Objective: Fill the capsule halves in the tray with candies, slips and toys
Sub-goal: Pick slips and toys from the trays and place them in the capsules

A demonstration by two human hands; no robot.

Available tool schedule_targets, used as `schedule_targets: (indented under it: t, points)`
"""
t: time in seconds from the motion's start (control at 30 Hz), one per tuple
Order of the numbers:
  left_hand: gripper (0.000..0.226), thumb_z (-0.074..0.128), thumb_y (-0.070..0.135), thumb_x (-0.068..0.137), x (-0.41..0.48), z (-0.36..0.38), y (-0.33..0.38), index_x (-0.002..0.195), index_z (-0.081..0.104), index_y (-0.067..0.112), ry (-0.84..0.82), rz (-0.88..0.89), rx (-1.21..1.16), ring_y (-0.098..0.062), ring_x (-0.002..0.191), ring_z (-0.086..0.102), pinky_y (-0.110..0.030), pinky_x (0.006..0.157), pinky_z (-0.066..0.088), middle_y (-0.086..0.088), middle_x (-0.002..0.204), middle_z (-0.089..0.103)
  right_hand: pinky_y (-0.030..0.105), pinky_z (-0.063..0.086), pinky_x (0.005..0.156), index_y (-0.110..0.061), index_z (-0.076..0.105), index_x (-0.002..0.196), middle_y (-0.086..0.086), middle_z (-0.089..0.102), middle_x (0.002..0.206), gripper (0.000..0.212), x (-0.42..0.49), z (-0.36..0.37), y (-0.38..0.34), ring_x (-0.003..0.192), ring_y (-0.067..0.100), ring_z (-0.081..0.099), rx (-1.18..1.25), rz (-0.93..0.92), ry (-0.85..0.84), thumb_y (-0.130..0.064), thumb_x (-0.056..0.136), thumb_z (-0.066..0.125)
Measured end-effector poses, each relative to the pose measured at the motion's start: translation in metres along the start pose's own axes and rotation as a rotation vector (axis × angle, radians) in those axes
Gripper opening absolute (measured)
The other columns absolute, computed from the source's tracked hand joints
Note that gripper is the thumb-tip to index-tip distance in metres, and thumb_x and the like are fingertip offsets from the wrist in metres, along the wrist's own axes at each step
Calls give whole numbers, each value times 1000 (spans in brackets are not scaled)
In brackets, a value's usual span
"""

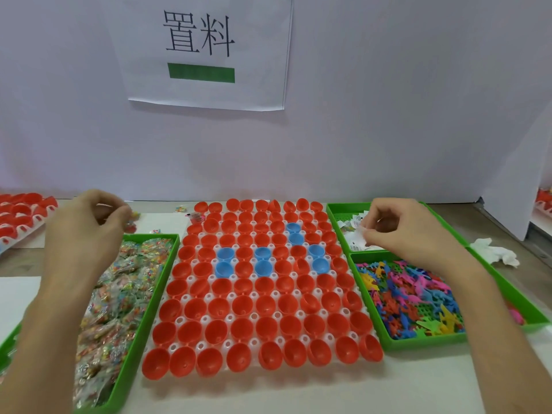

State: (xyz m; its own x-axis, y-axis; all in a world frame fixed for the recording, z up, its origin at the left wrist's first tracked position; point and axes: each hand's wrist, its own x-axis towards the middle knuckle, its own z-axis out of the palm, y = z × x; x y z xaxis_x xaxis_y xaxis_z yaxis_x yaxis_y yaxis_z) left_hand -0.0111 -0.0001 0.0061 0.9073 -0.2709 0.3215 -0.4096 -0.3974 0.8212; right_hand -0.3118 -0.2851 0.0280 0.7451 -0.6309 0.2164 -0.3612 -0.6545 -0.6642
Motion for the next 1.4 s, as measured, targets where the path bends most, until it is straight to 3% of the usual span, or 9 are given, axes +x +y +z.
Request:
schedule_targets:
  t: [0.17,0.3,0.4,0.5,0.63,0.8,0.9,1.13,1.4]
  points:
    - [14,69,8,93,-24,17,42,85,64,18,-130,93,-169,-4,55,70,-14,54,54,11,68,74,25,57,67,-25,69,79,-5,72,78,25,-3,6,-24,68,16,68,103,-117,-16,-1,82,74]
    - [12,74,10,89,-35,27,60,87,65,18,-185,127,-176,-11,58,71,-31,59,58,1,69,75,27,60,70,-33,73,98,-6,71,85,33,-6,9,-40,68,17,69,147,-177,-40,-3,86,70]
    - [17,78,14,86,-26,17,46,86,64,23,-74,95,-92,-13,60,72,-24,49,52,5,76,75,34,60,70,-32,74,99,-5,70,85,30,-7,9,-44,71,21,69,152,-192,-26,-5,88,70]
    - [11,78,22,85,-15,0,23,87,68,26,53,18,-14,-15,79,72,-27,64,57,2,87,74,34,58,67,-34,74,90,-9,70,81,25,-7,10,-44,68,20,66,108,-195,-6,-10,89,70]
    - [6,73,29,86,-11,-13,13,90,72,25,134,-16,6,-22,88,69,-46,87,55,-1,94,74,30,56,65,-38,73,85,-17,70,80,22,-7,11,-44,67,18,66,73,-186,-4,-16,90,71]
    - [9,74,32,87,-16,-10,31,79,71,30,100,19,-73,-2,73,63,-20,59,49,11,84,71,32,57,70,-32,75,85,-11,73,81,17,-8,13,-46,70,15,69,95,-185,-8,-16,88,73]
    - [12,78,23,85,-28,1,54,77,73,29,-37,64,-210,4,64,65,-19,62,52,6,71,72,26,58,72,-23,74,85,-9,75,79,11,-10,13,-53,73,11,72,199,-192,-36,-14,83,79]
    - [6,72,0,88,-82,58,104,88,71,6,-454,50,-538,-19,69,76,-22,64,60,-7,74,77,28,62,70,-9,69,83,4,74,78,17,-18,21,-75,72,22,76,521,-275,-44,-15,74,82]
    - [18,78,24,79,-101,63,119,92,74,12,-649,90,-626,-20,74,77,-20,65,58,-7,77,78,34,61,68,-12,71,85,3,74,78,15,-16,24,-75,71,22,73,444,-257,25,-16,78,84]
